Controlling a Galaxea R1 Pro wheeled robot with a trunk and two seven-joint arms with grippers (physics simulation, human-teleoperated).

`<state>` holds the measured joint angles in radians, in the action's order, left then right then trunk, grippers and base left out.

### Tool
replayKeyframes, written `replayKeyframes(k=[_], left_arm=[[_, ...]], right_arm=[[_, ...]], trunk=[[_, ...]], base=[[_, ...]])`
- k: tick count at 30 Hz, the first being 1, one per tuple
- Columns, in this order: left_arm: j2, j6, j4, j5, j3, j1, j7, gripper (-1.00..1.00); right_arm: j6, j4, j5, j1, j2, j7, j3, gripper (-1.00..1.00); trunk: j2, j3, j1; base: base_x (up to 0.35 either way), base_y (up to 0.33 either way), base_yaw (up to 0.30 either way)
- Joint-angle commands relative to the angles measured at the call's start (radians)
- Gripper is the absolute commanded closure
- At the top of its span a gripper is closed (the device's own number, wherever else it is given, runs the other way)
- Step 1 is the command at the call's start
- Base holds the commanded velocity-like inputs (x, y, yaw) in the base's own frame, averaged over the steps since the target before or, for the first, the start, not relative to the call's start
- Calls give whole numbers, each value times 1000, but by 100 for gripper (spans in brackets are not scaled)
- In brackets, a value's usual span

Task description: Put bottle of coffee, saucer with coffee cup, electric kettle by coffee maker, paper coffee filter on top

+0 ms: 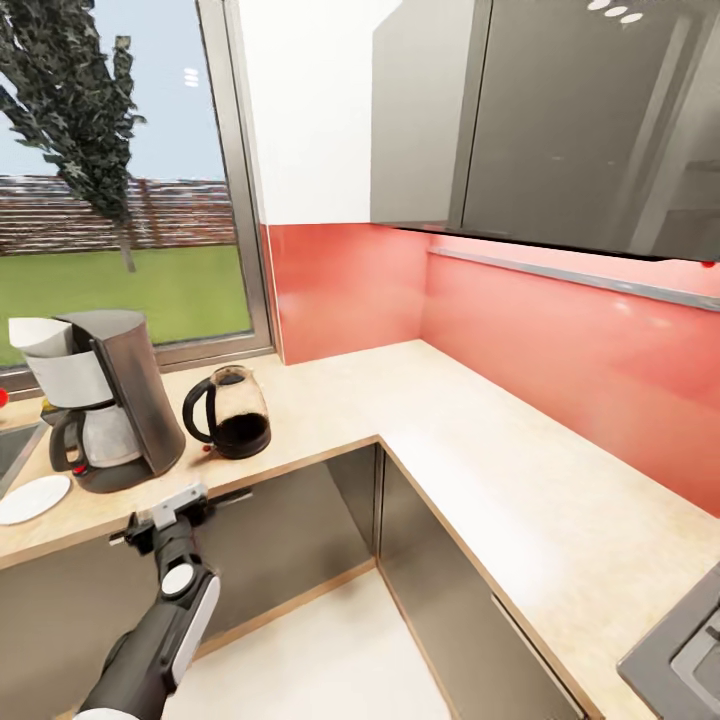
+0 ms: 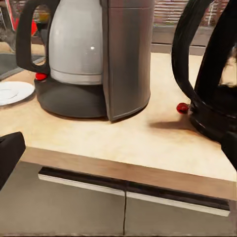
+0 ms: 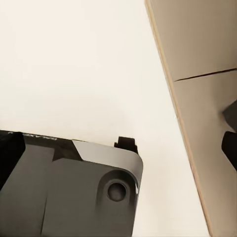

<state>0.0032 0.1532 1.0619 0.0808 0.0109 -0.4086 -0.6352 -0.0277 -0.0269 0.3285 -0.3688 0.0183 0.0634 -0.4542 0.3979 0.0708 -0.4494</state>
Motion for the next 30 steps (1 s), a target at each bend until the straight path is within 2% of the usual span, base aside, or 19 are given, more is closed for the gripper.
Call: replayKeyframes(k=[1,4,10,12,14,17,21,23,27,30], left_arm=[[0,6,6,8,-1,14,-1,-100],[0,6,14,13,-1,45,0,-100],[3,6,9,54,2,90,1,-100],[7,6,16,59,4,136,2,-100],[12,14,27,61,6,205,1,-100],[13,57,25,60,6,278,1,-100],[15,73,2,57,4,363,3,-100],[16,75,-77,50,-2,403,3,-100],[16,76,-312,45,-8,419,22,-100],[18,78,-525,43,-7,416,96,-100]], right_arm=[[-3,1,11,-1,0,4,-7,-100],[-3,2,11,-1,0,4,-7,-100],[-2,2,10,-1,0,5,-9,-100],[-2,2,10,1,0,6,-9,-100],[-2,1,10,12,-1,6,-9,-100],[-2,1,11,16,-1,7,-9,-100],[-2,1,11,17,-4,7,-9,-100],[-2,1,11,17,-9,7,-9,-100],[-1,1,11,17,-13,7,-9,-100],[-1,1,12,18,-15,7,-9,-100]], trunk=[[2,2,-1],[2,2,-1],[2,2,-1],[2,2,-1],[2,2,-1],[2,2,-1],[2,2,-1],[2,2,-1],[2,2,-1],[2,2,-1]], base=[[-16,-5,0],[-7,-2,0],[-1,0,0],[0,0,0],[0,0,0],[0,0,0],[0,0,0],[0,0,0],[0,0,0],[0,0,0]])
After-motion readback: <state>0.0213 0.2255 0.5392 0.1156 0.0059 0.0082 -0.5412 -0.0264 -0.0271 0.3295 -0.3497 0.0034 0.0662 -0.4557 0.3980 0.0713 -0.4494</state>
